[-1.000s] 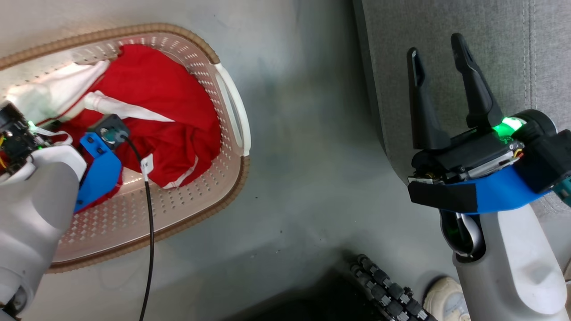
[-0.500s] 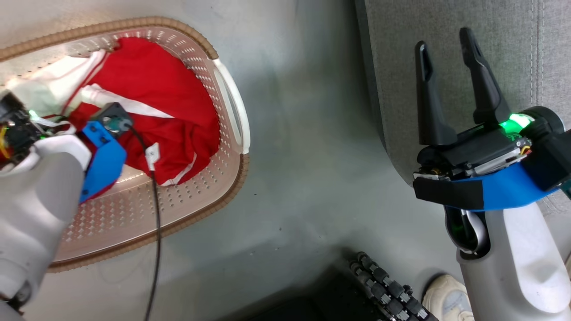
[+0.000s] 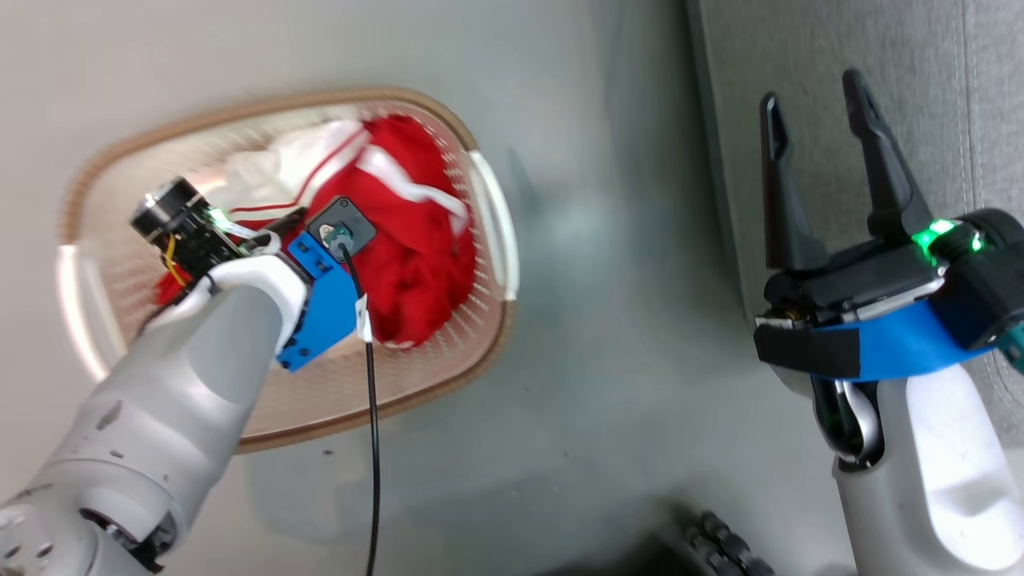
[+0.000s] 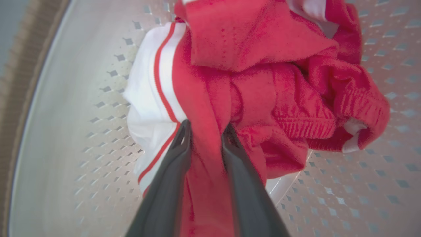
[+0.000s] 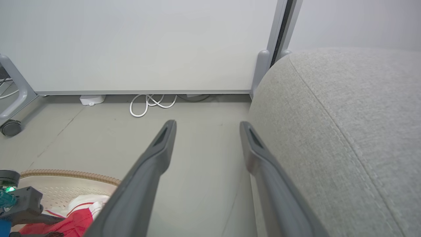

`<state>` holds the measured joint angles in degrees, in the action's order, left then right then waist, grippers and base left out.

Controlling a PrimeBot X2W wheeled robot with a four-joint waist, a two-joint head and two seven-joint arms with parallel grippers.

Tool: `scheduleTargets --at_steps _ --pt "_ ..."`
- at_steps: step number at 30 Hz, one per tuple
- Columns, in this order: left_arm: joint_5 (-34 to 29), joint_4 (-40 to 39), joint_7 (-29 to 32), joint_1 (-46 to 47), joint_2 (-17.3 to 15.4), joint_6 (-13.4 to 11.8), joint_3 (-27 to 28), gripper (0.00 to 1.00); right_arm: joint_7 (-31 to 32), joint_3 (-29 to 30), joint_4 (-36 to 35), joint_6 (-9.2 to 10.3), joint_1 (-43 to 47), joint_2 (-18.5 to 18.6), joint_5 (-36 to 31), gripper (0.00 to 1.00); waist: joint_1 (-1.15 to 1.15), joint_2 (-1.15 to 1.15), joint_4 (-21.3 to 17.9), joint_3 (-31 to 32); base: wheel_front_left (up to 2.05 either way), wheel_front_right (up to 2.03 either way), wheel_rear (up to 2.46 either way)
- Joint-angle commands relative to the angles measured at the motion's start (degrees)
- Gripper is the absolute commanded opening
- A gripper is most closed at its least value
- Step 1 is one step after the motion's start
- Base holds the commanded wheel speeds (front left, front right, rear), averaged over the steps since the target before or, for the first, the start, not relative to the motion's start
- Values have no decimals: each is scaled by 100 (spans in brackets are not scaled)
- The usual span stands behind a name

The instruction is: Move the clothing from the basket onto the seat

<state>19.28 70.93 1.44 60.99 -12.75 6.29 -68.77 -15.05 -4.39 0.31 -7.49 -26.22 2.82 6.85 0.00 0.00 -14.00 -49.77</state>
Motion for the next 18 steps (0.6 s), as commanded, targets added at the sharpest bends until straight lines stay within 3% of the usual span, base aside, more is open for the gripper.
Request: scheduleTargets --at_steps 1,11,18 --pt "69 -13 -143 -63 58 -54 75 0 -20 39 23 -1 121 12 -48 100 0 0 352 426 0 0 0" --pt "578 -30 -1262 -365 412 -209 483 0 -20 139 203 -1 615 31 -362 100 0 0 967 1600 0 0 0" --pt "945 -277 -1630 -580 580 -235 845 0 -20 128 380 -1 998 89 -388 100 0 0 1220 2412 0 0 0"
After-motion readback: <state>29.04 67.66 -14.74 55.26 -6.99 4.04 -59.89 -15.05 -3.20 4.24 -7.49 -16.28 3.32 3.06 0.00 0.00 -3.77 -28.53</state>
